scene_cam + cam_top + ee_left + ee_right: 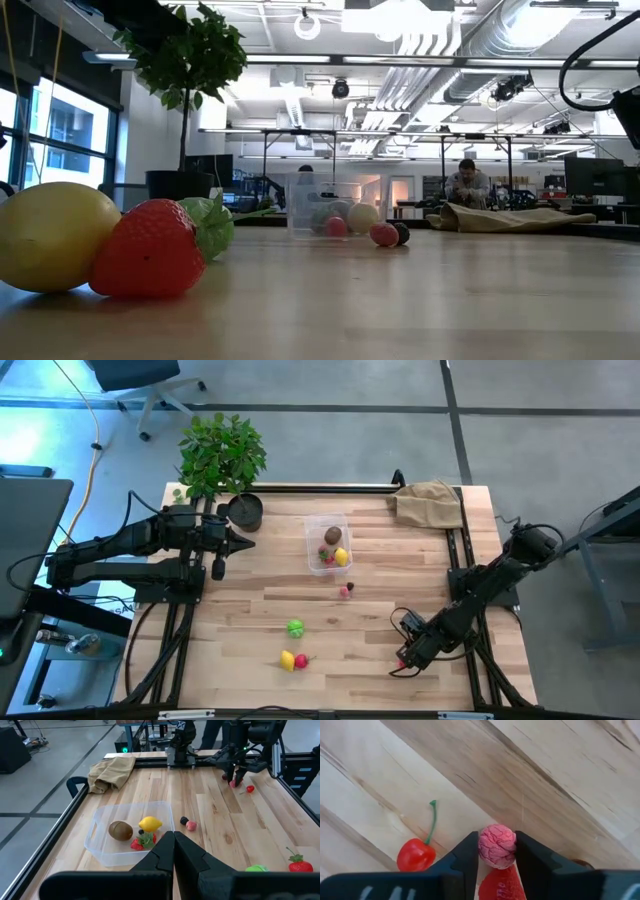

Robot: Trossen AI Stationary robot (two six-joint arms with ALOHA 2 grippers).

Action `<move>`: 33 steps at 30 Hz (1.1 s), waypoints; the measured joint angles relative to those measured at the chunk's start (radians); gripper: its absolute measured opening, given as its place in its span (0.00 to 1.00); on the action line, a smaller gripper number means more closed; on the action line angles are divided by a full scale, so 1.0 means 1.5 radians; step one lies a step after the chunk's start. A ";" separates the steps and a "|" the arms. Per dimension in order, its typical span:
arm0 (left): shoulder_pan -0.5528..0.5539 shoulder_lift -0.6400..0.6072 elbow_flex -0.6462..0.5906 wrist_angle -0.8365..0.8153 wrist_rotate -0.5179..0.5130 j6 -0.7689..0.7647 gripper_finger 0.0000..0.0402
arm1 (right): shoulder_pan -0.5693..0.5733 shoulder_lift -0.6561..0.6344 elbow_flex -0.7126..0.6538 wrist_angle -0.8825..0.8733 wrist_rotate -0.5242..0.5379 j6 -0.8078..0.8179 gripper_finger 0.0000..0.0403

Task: Pick and placing Produce into tupperware
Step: Put the bottom pink peach into the transparent bin

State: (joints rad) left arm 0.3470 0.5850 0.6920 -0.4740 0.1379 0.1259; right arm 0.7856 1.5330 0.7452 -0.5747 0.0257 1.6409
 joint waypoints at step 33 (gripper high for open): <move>0.000 0.000 0.000 0.000 0.000 0.000 0.00 | -0.394 -0.354 0.001 0.374 0.247 -0.460 0.25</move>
State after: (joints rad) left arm 0.3466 0.5850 0.6920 -0.4736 0.1379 0.1257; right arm 0.1948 1.0012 0.7464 -0.0144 0.3969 0.9517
